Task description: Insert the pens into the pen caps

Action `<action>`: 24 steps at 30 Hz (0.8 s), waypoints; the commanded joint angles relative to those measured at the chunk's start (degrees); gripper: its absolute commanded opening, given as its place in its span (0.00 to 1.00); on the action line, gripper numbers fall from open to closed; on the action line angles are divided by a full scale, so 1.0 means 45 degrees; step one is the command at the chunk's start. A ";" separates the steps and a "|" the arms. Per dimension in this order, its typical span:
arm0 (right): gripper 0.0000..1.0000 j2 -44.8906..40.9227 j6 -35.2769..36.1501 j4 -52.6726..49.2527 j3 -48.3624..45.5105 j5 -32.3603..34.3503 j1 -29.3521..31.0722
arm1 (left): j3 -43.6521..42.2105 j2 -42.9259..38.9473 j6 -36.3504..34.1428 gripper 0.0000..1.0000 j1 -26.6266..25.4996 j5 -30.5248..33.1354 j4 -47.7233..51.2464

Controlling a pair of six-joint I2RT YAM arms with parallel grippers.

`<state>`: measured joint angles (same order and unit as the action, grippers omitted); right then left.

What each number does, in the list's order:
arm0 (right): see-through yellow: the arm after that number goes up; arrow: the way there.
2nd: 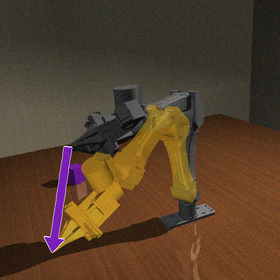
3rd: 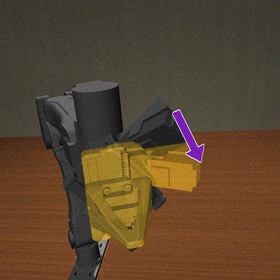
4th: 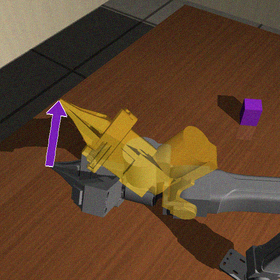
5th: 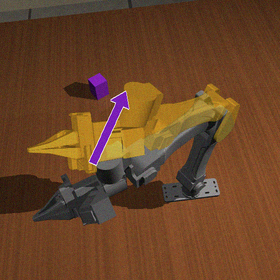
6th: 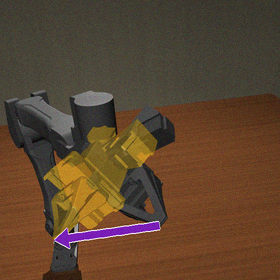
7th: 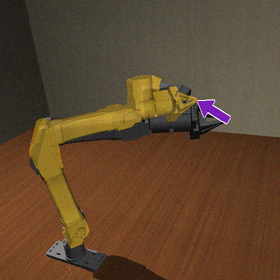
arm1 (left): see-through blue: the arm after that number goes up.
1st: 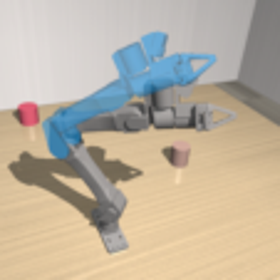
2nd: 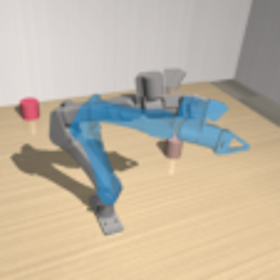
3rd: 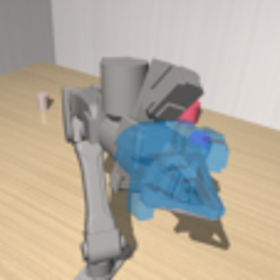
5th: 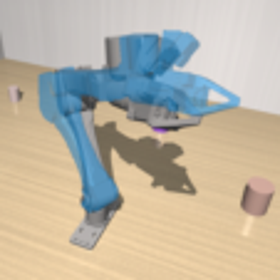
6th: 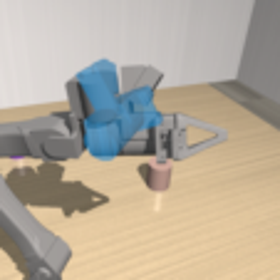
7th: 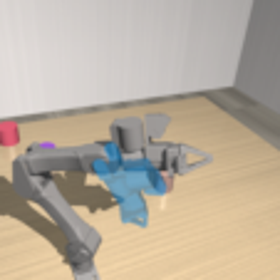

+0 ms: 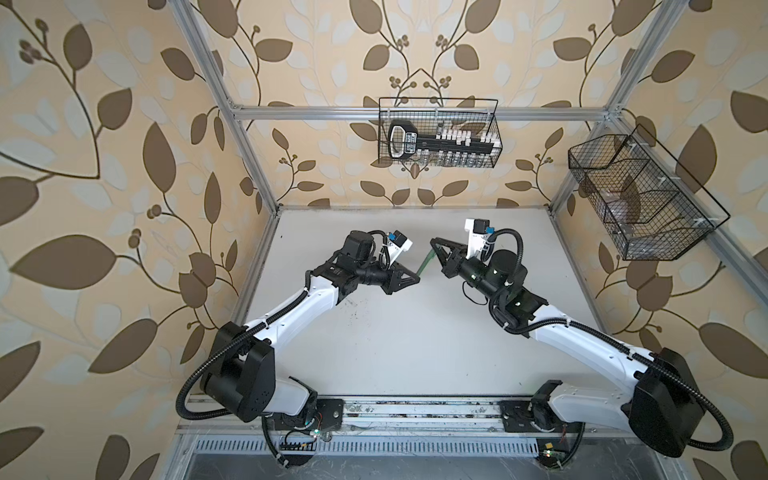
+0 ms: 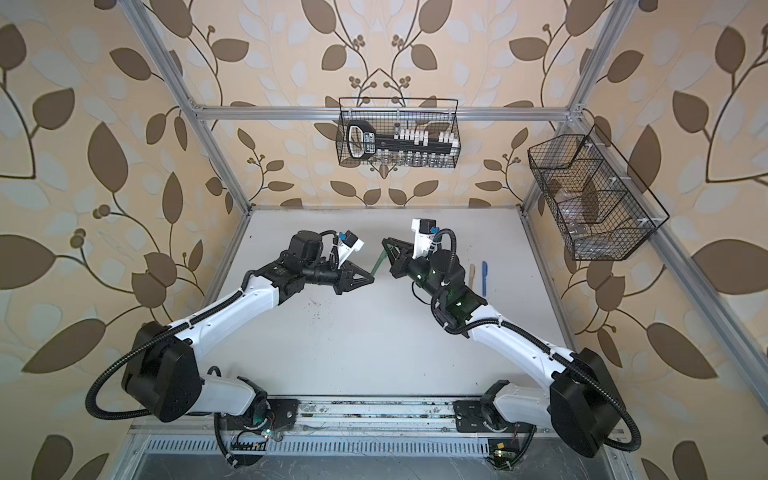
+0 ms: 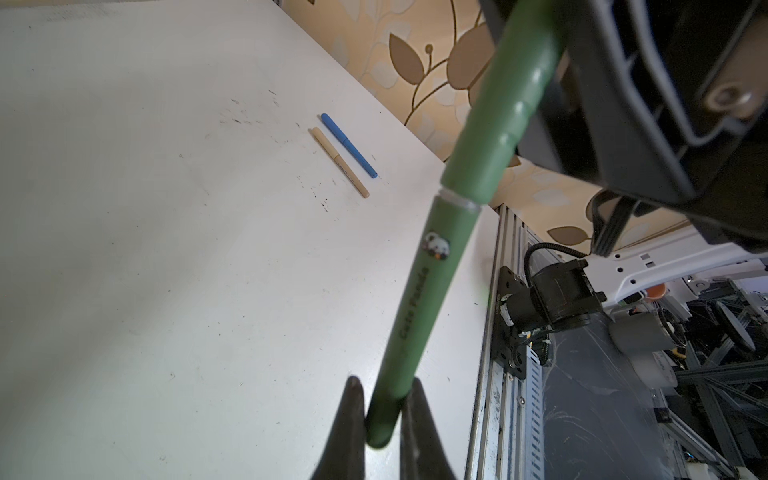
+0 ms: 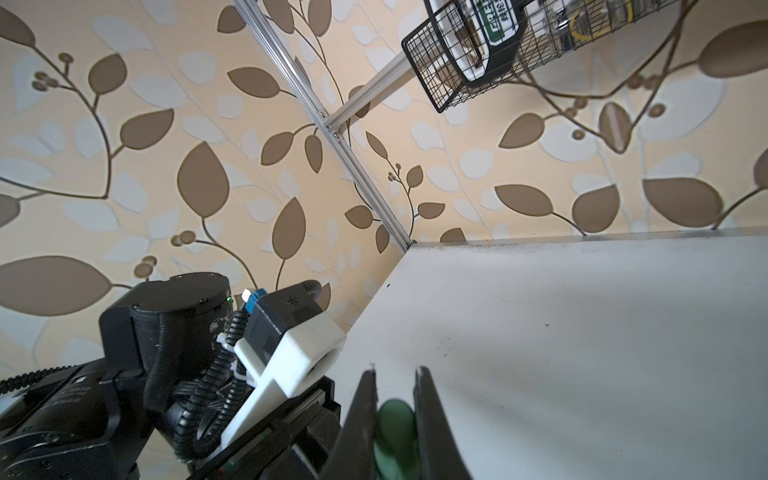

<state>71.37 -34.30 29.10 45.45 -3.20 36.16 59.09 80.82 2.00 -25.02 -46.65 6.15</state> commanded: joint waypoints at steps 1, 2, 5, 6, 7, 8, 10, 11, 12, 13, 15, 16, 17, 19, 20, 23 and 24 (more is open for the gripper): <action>0.00 0.0781 -0.0320 -0.4426 -0.1409 -0.3832 0.1567 | 0.2718 -0.0314 0.2005 0.00 0.0968 0.1155 -0.6157; 0.00 0.0846 -0.0346 -0.4417 -0.1419 -0.3832 0.1626 | 0.2780 -0.0274 0.2074 0.00 0.0987 0.1091 -0.6313; 0.00 0.1064 -0.0390 -0.4434 -0.1353 -0.3859 0.1763 | 0.3032 -0.0174 0.2210 0.00 0.1008 0.0953 -0.6474; 0.00 0.1106 -0.0414 -0.4388 -0.1351 -0.3882 0.1797 | 0.3126 -0.0167 0.2197 0.00 0.1008 0.0945 -0.6412; 0.00 0.1136 -0.0404 -0.4384 -0.1352 -0.3861 0.1841 | 0.3171 -0.0156 0.2207 0.00 0.1008 0.0924 -0.6391; 0.00 0.1151 -0.0452 -0.4377 -0.1369 -0.3768 0.1869 | 0.3207 -0.0171 0.2196 0.00 0.1008 0.0986 -0.6341; 0.00 0.1218 -0.0577 -0.4154 -0.1409 -0.3686 0.1903 | 0.3186 -0.0203 0.2377 0.00 0.1008 0.1065 -0.6617; 0.00 0.1265 -0.0695 -0.4036 -0.1409 -0.3644 0.1924 | 0.3130 -0.0170 0.2627 0.00 0.1008 0.0977 -0.6992; 0.00 0.1302 -0.0758 -0.3887 -0.1390 -0.3625 0.1940 | 0.3068 -0.0138 0.2877 0.00 0.1008 0.0907 -0.7328; 0.00 0.1306 -0.0843 -0.3715 -0.1371 -0.3530 0.1963 | 0.2962 -0.0125 0.3130 0.00 0.1018 0.0981 -0.7549; 0.00 0.1232 -0.0961 -0.3537 -0.1330 -0.3296 0.1935 | 0.2771 -0.0141 0.3311 0.00 0.1008 0.0988 -0.7711; 0.00 0.1174 -0.1025 -0.3472 -0.1276 -0.3212 0.1855 | 0.2589 -0.0199 0.3428 0.00 0.1008 0.1069 -0.7730; 0.00 0.1101 -0.1093 -0.3386 -0.1254 -0.3219 0.1728 | 0.2351 -0.0256 0.3492 0.00 0.1008 0.0953 -0.7861; 0.00 0.0890 -0.1226 -0.3162 -0.1262 -0.3255 0.1385 | 0.1901 -0.0400 0.3771 0.00 0.1008 0.0940 -0.7930; 0.00 0.0747 -0.1307 -0.3009 -0.1310 -0.3238 0.1123 | 0.1597 -0.0438 0.3877 0.00 0.1001 0.0824 -0.7958; 0.00 0.0473 -0.1405 -0.2876 -0.1196 -0.3377 0.0532 | 0.0937 -0.0495 0.4313 0.15 0.0989 0.0229 -0.8005; 0.00 0.0420 -0.1416 -0.2824 -0.1150 -0.3423 0.0386 | 0.0729 -0.0461 0.4448 0.23 0.0970 0.0075 -0.8112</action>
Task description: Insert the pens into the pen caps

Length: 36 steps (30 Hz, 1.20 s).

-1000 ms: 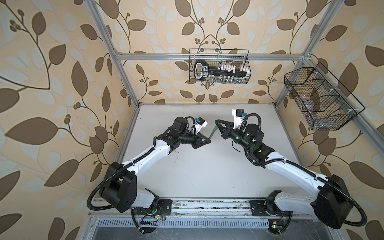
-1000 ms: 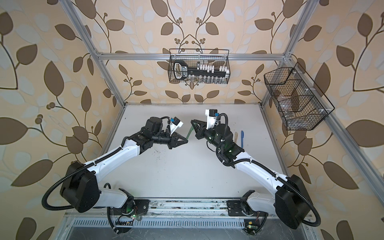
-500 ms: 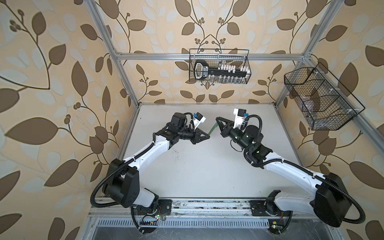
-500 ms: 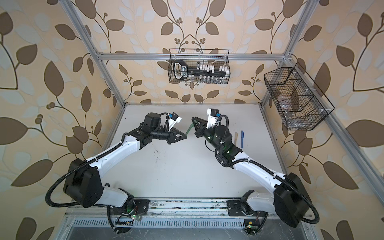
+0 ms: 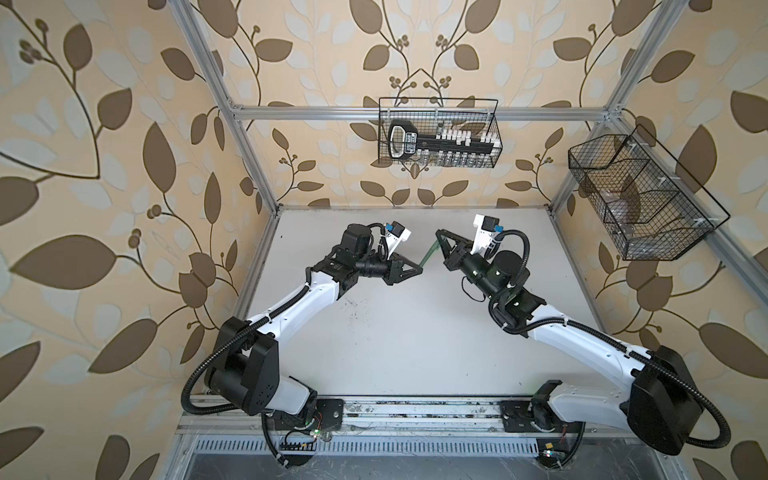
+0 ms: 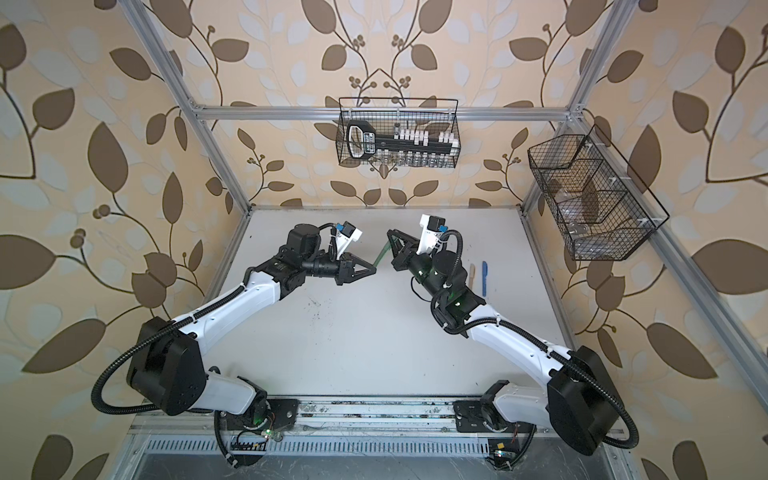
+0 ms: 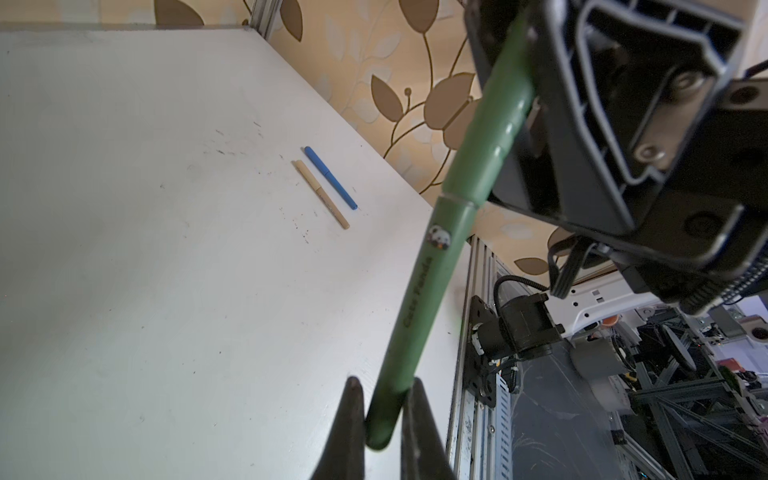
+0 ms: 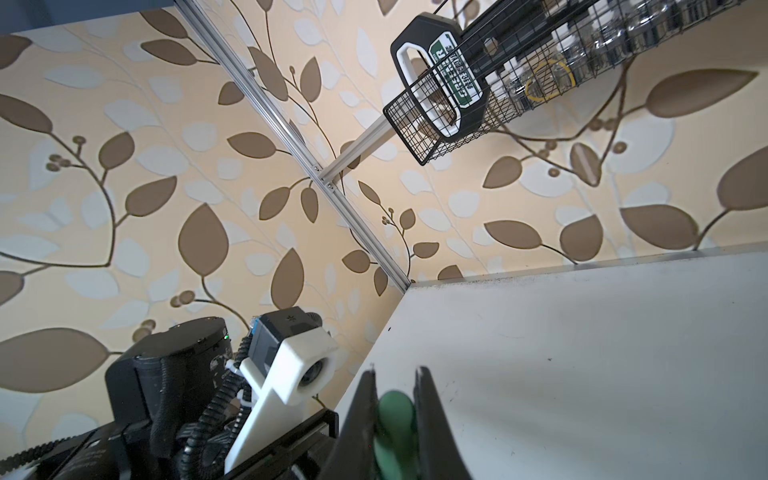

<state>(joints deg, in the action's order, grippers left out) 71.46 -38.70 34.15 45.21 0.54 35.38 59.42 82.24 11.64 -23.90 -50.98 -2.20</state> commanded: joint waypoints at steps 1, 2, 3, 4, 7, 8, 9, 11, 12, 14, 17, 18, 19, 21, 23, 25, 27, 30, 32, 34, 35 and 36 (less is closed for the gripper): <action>0.00 0.0352 -0.0420 -0.3918 -0.1027 -0.4298 0.0438 | 0.0448 -0.0759 0.2505 0.33 0.0703 0.0875 -0.6208; 0.00 0.0331 -0.0403 -0.3961 -0.0934 -0.4381 0.0297 | 0.0214 -0.0719 0.2656 0.50 0.0685 0.0668 -0.6211; 0.00 0.0338 -0.0404 -0.3977 -0.0854 -0.4470 0.0197 | 0.0027 -0.0687 0.2855 0.54 0.0663 0.0594 -0.6232; 0.00 0.0349 -0.0404 -0.3948 -0.0798 -0.4546 0.0083 | -0.0235 -0.0649 0.3202 0.55 0.0619 0.0536 -0.6416; 0.00 0.0332 -0.0341 -0.3920 -0.0654 -0.4700 -0.0191 | -0.0979 -0.0568 0.3646 0.66 0.0343 0.0030 -0.6672; 0.00 0.0299 -0.0302 -0.3919 -0.0641 -0.4774 -0.0299 | -0.1237 -0.0594 0.3777 0.65 0.0312 -0.0047 -0.6768; 0.00 0.0282 -0.0305 -0.3903 -0.0624 -0.4824 -0.0389 | -0.1448 -0.0693 0.3901 0.66 0.0311 0.0031 -0.6708; 0.00 0.0204 -0.0353 -0.3791 -0.0651 -0.4850 -0.0635 | -0.1861 -0.0931 0.3908 0.66 0.0275 -0.0027 -0.6596; 0.00 0.0164 -0.0403 -0.3719 -0.0668 -0.4906 -0.0753 | -0.2008 -0.1038 0.3908 0.66 0.0258 -0.0108 -0.6453; 0.00 -0.0012 -0.0492 -0.3560 -0.0713 -0.4999 -0.1009 | -0.2347 -0.1269 0.3632 0.66 0.0177 -0.0401 -0.5828; 0.00 -0.0301 -0.0363 -0.3608 -0.0654 -0.5036 -0.1317 | -0.2725 -0.1441 0.2680 0.67 -0.0120 -0.0392 -0.4079; 0.00 -0.0361 -0.0346 -0.3653 -0.0622 -0.5079 -0.1416 | -0.2776 -0.1439 0.2432 0.67 -0.0221 -0.0370 -0.3549; 0.00 -0.0426 -0.0329 -0.3608 -0.0614 -0.5114 -0.1519 | -0.2857 -0.1387 0.2309 0.67 -0.0335 -0.0468 -0.3209; 0.00 -0.0484 -0.0353 -0.3527 -0.0594 -0.5172 -0.1661 | -0.3054 -0.1291 0.2337 0.65 -0.0507 -0.0669 -0.3125; 0.00 -0.0436 -0.0399 -0.3432 -0.0468 -0.5345 -0.1745 | -0.3181 -0.1172 0.2340 0.65 -0.0816 -0.0628 -0.3005; 0.00 -0.0415 -0.0435 -0.3323 -0.0380 -0.5389 -0.1767 | -0.3252 -0.1081 0.2296 0.64 -0.1063 -0.0556 -0.2912; 0.00 -0.0385 -0.0508 -0.3203 -0.0250 -0.5521 -0.1821 | -0.3263 -0.1029 0.2257 0.62 -0.1191 -0.0478 -0.2832; 0.00 -0.0286 -0.0612 -0.3045 -0.0029 -0.5758 -0.1921 | -0.3282 -0.0999 0.2183 0.58 -0.1281 -0.0361 -0.2793; 0.00 -0.0264 -0.0638 -0.2991 0.0117 -0.5868 -0.1953 | -0.3233 -0.0961 0.2112 0.56 -0.1295 -0.0336 -0.2720; 0.00 -0.0238 -0.0658 -0.3000 0.0253 -0.6043 -0.1978 | -0.3205 -0.0934 0.1961 0.54 -0.1303 -0.0216 -0.2522; 0.00 -0.0254 -0.0644 -0.3066 0.0330 -0.6102 -0.2001 | -0.3185 -0.0912 0.1845 0.54 -0.1310 -0.0094 -0.2350; 0.00 -0.0293 -0.0601 -0.3220 0.0398 -0.6132 -0.2002 | -0.3165 -0.0917 0.1764 0.53 -0.1295 -0.0003 -0.2231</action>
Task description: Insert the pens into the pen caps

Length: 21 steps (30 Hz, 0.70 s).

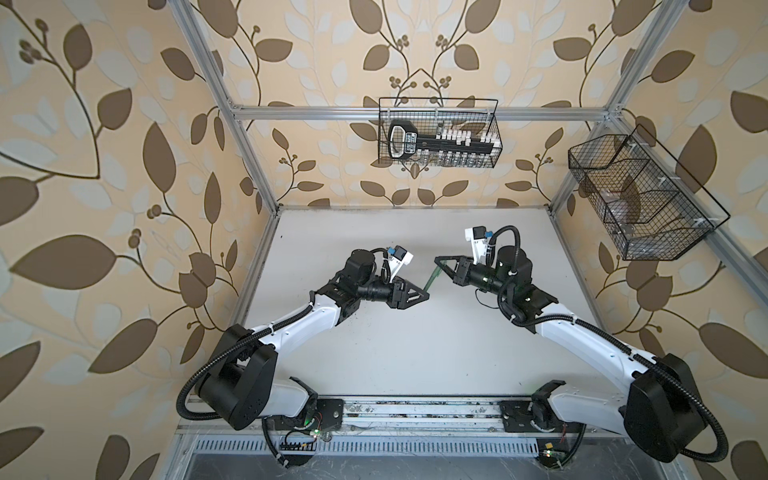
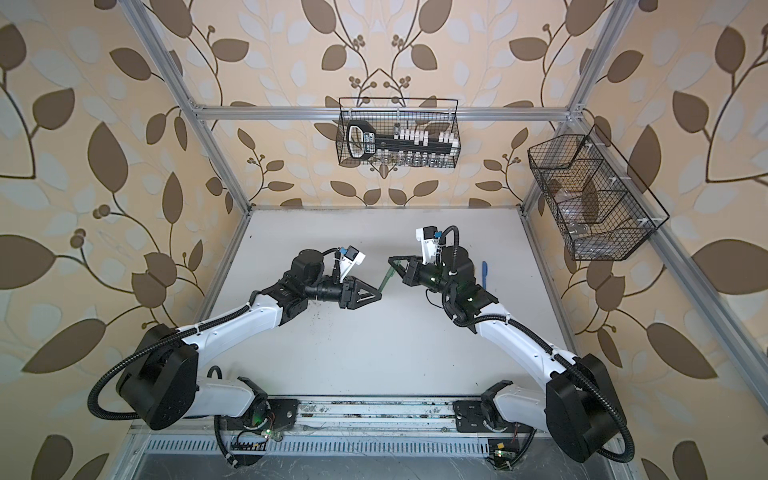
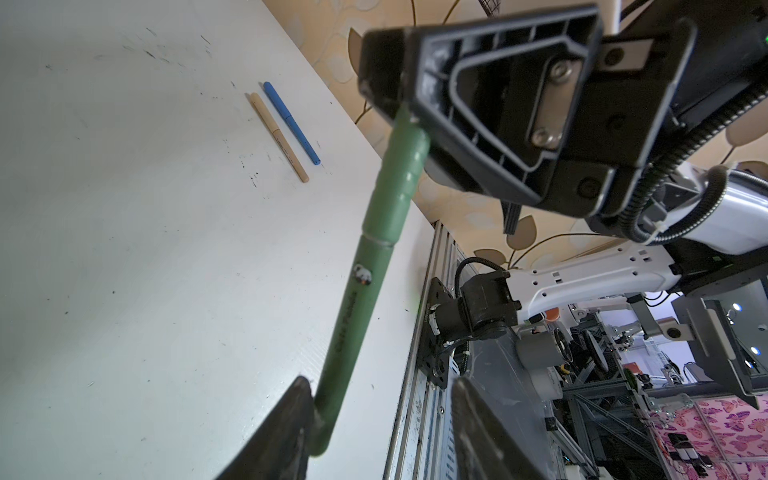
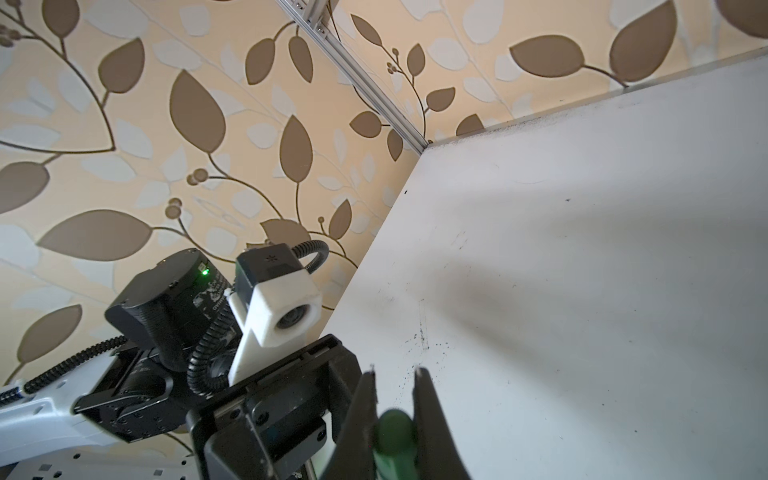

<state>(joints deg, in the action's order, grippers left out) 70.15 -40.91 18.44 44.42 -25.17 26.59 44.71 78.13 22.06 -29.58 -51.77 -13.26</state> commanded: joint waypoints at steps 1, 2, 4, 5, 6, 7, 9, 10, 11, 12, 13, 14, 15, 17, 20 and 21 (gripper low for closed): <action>0.00 -0.0054 0.0011 0.0030 0.0714 -0.0446 -0.0066 | 0.0121 -0.0008 -0.0640 0.52 -0.0021 0.0327 0.0353; 0.00 -0.0076 0.0130 -0.0246 0.0822 -0.0471 -0.0088 | 0.0152 -0.0020 -0.0753 0.52 -0.0033 0.0444 0.0528; 0.00 -0.0159 0.0217 -0.0444 0.0889 -0.0503 -0.0088 | 0.0200 -0.0037 -0.0841 0.53 -0.0021 0.0590 0.0662; 0.00 -0.0191 0.0237 -0.0495 0.0887 -0.0465 -0.0069 | 0.0226 -0.0021 -0.0813 0.53 -0.0032 0.0644 0.0606; 0.00 -0.0237 0.0234 -0.0474 0.0844 -0.0381 -0.0051 | 0.0238 0.0011 -0.0679 0.53 -0.0032 0.0518 0.0392; 0.00 -0.0271 0.0223 -0.0395 0.0783 -0.0294 -0.0049 | 0.0255 0.0090 -0.0512 0.53 -0.0042 0.0353 0.0126; 0.00 -0.0226 0.0097 -0.0136 0.0667 -0.0276 -0.0048 | 0.0328 0.0208 -0.0307 0.51 -0.0047 0.0165 -0.0126; 0.00 -0.0195 0.0038 -0.0029 0.0650 -0.0293 -0.0035 | 0.0319 0.0232 -0.0258 0.50 -0.0030 0.0137 -0.0211; 0.00 -0.0163 0.0021 0.0044 0.0621 -0.0286 -0.0013 | 0.0298 0.0233 -0.0232 0.49 -0.0047 0.0156 -0.0265; 0.00 -0.0141 0.0040 0.0067 0.0585 -0.0219 0.0036 | 0.0314 0.0201 -0.0230 0.47 -0.0035 0.0156 -0.0267; 0.00 -0.0127 0.0034 0.0106 0.0583 -0.0156 0.0081 | 0.0307 0.0204 -0.0200 0.46 -0.0036 0.0127 -0.0277; 0.00 -0.0101 0.0010 0.0197 0.0543 -0.0124 0.0106 | 0.0302 0.0181 -0.0193 0.41 -0.0044 0.0117 -0.0276; 0.00 -0.0063 -0.0020 0.0277 0.0517 -0.0130 0.0107 | 0.0299 0.0172 -0.0180 0.37 -0.0032 0.0117 -0.0274; 0.00 0.0028 -0.0012 0.0326 0.0509 -0.0129 0.0123 | 0.0281 0.0129 -0.0177 0.31 -0.0032 0.0151 -0.0257; 0.00 0.0092 0.0066 0.0279 0.0538 -0.0063 0.0165 | 0.0260 0.0013 -0.0155 0.31 -0.0038 0.0215 -0.0218; 0.00 0.0090 0.0107 0.0254 0.0533 -0.0035 0.0180 | 0.0277 -0.0014 -0.0142 0.31 -0.0045 0.0215 -0.0217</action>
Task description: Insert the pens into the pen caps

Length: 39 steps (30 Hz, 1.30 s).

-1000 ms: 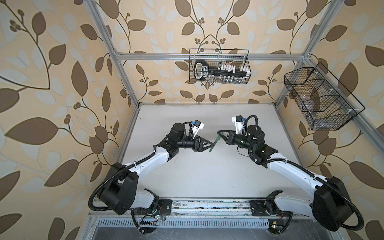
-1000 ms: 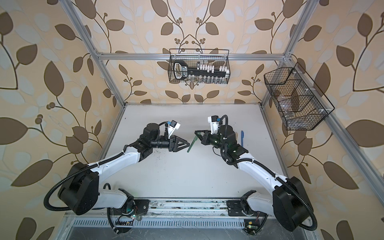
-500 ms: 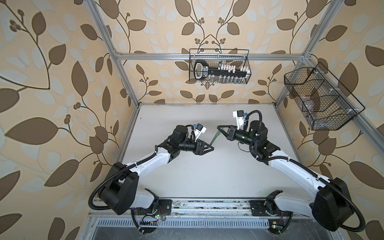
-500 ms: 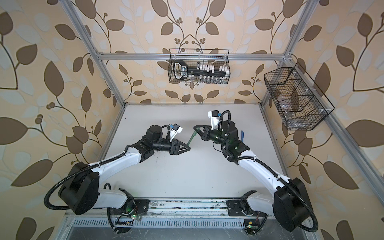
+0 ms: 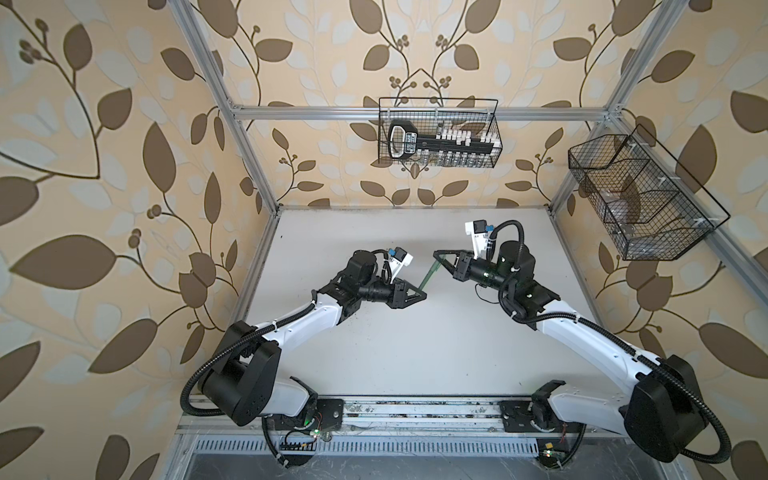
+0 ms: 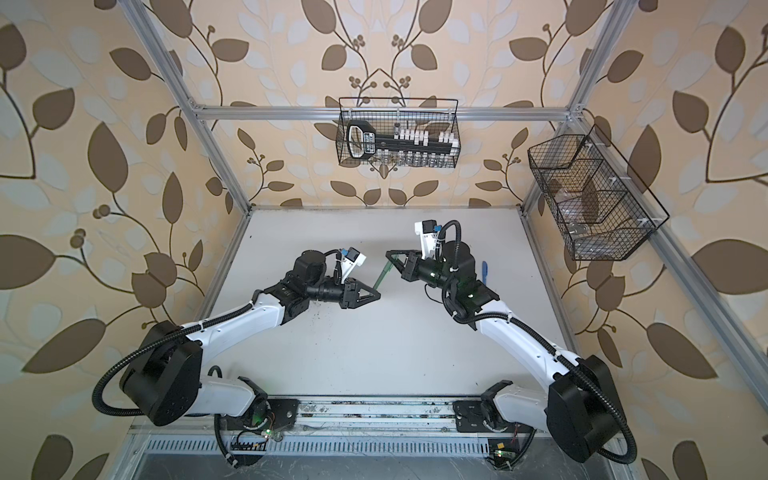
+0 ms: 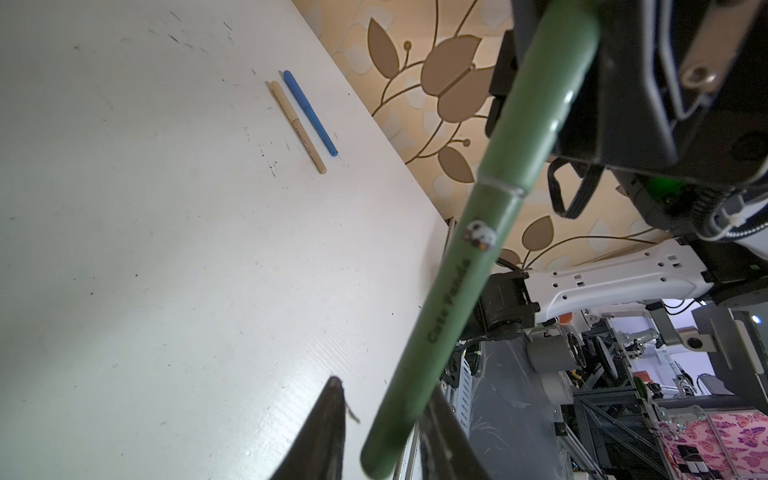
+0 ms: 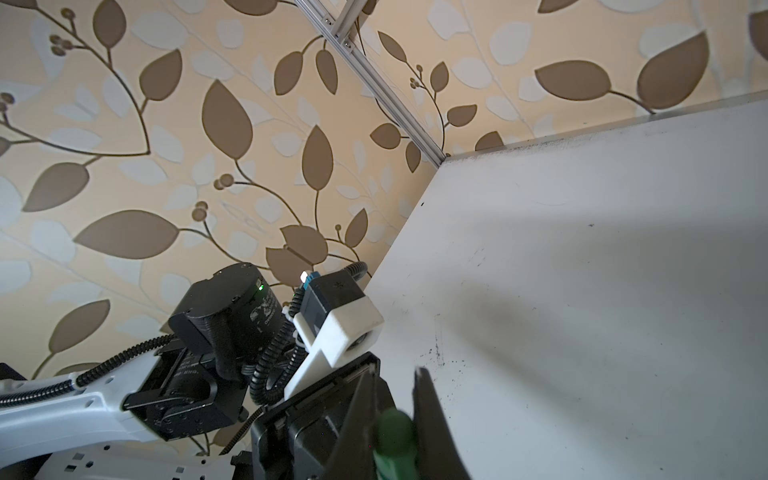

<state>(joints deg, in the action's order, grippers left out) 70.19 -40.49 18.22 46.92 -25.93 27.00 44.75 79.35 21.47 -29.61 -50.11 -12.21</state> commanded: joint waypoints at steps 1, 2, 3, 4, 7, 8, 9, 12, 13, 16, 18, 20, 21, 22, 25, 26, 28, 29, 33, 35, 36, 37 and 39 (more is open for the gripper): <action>0.00 0.0055 0.0066 0.0236 -0.0016 0.0187 0.0110 | 0.0270 -0.0326 -0.0005 0.31 -0.0032 -0.0154 -0.0451; 0.00 0.0056 0.0119 0.0174 -0.0019 0.0230 0.0122 | 0.0280 -0.0344 0.0025 0.31 -0.0028 -0.0120 -0.0469; 0.00 0.0037 0.0158 0.0146 -0.0016 0.0254 0.0141 | 0.0294 -0.0363 0.0032 0.30 -0.0037 -0.0098 -0.0466; 0.00 0.0026 0.0253 0.0088 -0.0002 0.0289 0.0179 | 0.0309 -0.0365 0.0035 0.31 -0.0024 -0.0096 -0.0452; 0.00 -0.0088 0.0620 -0.0224 0.0005 0.0740 0.0373 | 0.0347 -0.0310 0.0111 0.40 -0.0029 -0.0040 -0.0471; 0.00 -0.0135 0.0700 -0.0334 -0.0005 0.0853 0.0405 | 0.0348 -0.0282 0.0182 0.40 -0.0026 -0.0047 -0.0507; 0.00 -0.0137 0.0742 -0.0374 -0.0015 0.0925 0.0424 | 0.0375 -0.0262 0.0222 0.41 -0.0025 -0.0090 -0.0562; 0.00 -0.0124 0.0745 -0.0363 -0.0063 0.0981 0.0425 | 0.0407 -0.0261 0.0341 0.42 -0.0027 -0.0171 -0.0685; 0.00 -0.0127 0.0724 -0.0340 -0.0073 0.0997 0.0425 | 0.0407 -0.0273 0.0336 0.42 -0.0035 -0.0193 -0.0686; 0.00 -0.0092 0.0779 -0.0386 -0.0074 0.1165 0.0426 | 0.0427 -0.0370 0.0329 0.40 -0.0037 -0.0227 -0.0612; 0.00 -0.0057 0.0810 -0.0371 -0.0093 0.1272 0.0426 | 0.0464 -0.0407 0.0345 0.40 -0.0029 -0.0257 -0.0535; 0.00 0.0036 0.0731 -0.0230 -0.0094 0.1222 0.0444 | 0.0465 -0.0429 0.0332 0.37 -0.0029 -0.0291 -0.0507; 0.00 0.0081 0.0698 -0.0154 -0.0084 0.1194 0.0442 | 0.0451 -0.0447 0.0359 0.36 -0.0051 -0.0291 -0.0509; 0.00 0.0136 0.0663 -0.0077 -0.0094 0.1158 0.0461 | 0.0446 -0.0465 0.0346 0.36 -0.0057 -0.0292 -0.0522; 0.00 0.0235 0.0567 0.0113 -0.0111 0.1154 0.0514 | 0.0426 -0.0505 0.0346 0.33 -0.0045 -0.0310 -0.0505; 0.00 0.0269 0.0550 0.0172 -0.0096 0.1139 0.0513 | 0.0426 -0.0505 0.0360 0.32 -0.0052 -0.0306 -0.0489; 0.00 0.0308 0.0536 0.0227 -0.0094 0.1134 0.0522 | 0.0426 -0.0524 0.0339 0.29 -0.0061 -0.0310 -0.0479; 0.00 0.0335 0.0521 0.0221 -0.0094 0.1142 0.0522 | 0.0426 -0.0524 0.0309 0.27 -0.0043 -0.0276 -0.0442; 0.00 0.0319 0.0521 0.0204 -0.0115 0.1018 0.0526 | 0.0464 -0.0650 0.0262 0.15 -0.0048 0.0181 -0.0301; 0.00 0.0262 0.0561 0.0151 -0.0150 0.1024 0.0580 | 0.0499 -0.0756 0.0210 0.07 -0.0057 0.0699 -0.0119; 0.00 0.0233 0.0593 0.0085 -0.0162 0.1007 0.0588 | 0.0562 -0.0797 0.0170 0.03 -0.0051 0.0954 0.0069; 0.00 0.0195 0.0647 -0.0022 -0.0177 0.1007 0.0618 | 0.0661 -0.0817 0.0101 0.00 -0.0044 0.1241 0.0284; 0.00 0.0177 0.0792 -0.0309 -0.0152 0.1029 0.0685 | 0.0883 -0.0847 -0.0015 0.00 -0.0043 0.1826 0.0646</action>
<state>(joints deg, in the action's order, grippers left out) 71.22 -39.22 18.85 46.92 -20.53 29.17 45.19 77.45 20.51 -30.76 -47.99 -10.00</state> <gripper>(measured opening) 0.118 0.135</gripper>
